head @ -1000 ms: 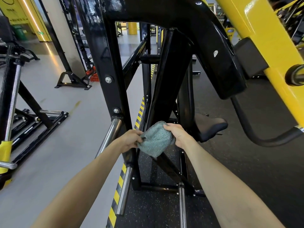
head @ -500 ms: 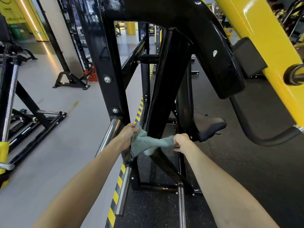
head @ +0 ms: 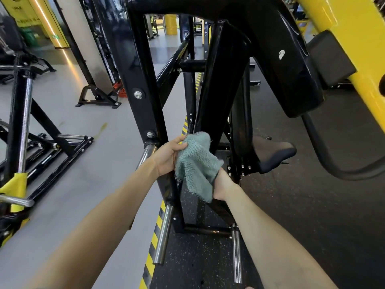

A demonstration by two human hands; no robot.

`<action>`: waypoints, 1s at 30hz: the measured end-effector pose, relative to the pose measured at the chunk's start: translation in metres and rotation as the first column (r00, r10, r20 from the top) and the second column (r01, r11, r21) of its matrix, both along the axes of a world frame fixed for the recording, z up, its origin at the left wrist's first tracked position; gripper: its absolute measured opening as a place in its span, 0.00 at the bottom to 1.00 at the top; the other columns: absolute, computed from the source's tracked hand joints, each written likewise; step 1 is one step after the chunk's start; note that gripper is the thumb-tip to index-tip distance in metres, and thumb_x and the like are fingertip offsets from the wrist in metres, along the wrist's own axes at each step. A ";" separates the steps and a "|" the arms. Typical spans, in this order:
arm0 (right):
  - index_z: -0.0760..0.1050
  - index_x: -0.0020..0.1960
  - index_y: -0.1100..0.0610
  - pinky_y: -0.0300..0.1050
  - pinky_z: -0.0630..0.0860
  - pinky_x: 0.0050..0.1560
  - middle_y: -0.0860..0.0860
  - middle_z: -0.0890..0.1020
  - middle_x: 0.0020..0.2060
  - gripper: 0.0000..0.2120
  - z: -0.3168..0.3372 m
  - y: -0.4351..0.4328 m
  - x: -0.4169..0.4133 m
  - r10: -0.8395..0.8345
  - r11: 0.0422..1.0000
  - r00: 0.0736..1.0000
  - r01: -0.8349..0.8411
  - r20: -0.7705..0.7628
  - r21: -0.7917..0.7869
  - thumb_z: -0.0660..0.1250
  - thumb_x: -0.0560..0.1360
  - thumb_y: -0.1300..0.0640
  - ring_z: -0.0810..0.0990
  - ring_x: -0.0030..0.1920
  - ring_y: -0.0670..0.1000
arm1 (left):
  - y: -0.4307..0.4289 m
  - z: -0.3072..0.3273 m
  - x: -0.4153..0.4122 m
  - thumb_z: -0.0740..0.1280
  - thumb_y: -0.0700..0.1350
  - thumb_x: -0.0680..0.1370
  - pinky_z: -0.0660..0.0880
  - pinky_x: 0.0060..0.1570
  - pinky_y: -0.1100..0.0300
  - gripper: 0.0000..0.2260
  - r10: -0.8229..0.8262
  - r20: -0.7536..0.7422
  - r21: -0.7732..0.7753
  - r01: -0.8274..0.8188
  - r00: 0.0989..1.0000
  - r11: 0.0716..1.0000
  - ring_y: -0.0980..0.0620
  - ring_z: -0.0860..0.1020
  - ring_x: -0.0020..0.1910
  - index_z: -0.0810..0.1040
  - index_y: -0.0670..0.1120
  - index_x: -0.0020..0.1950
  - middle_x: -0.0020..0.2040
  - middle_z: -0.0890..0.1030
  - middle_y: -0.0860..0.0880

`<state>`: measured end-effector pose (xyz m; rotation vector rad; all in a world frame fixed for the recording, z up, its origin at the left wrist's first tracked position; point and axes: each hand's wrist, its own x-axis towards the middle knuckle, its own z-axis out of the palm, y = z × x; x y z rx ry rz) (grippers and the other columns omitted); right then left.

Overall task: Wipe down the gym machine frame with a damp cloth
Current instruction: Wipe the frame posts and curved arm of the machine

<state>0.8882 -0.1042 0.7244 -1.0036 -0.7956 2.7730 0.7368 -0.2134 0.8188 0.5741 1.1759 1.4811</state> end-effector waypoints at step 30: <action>0.82 0.55 0.62 0.37 0.72 0.51 0.56 0.81 0.56 0.14 0.041 0.027 0.050 -0.363 0.352 0.797 -0.363 0.483 0.863 0.75 0.70 0.66 0.79 0.58 0.53 | -0.010 -0.034 0.003 0.76 0.33 0.69 0.69 0.58 0.61 0.17 -0.265 -0.860 -0.418 -0.306 0.436 0.855 0.46 0.74 0.60 0.80 0.40 0.56 0.58 0.77 0.45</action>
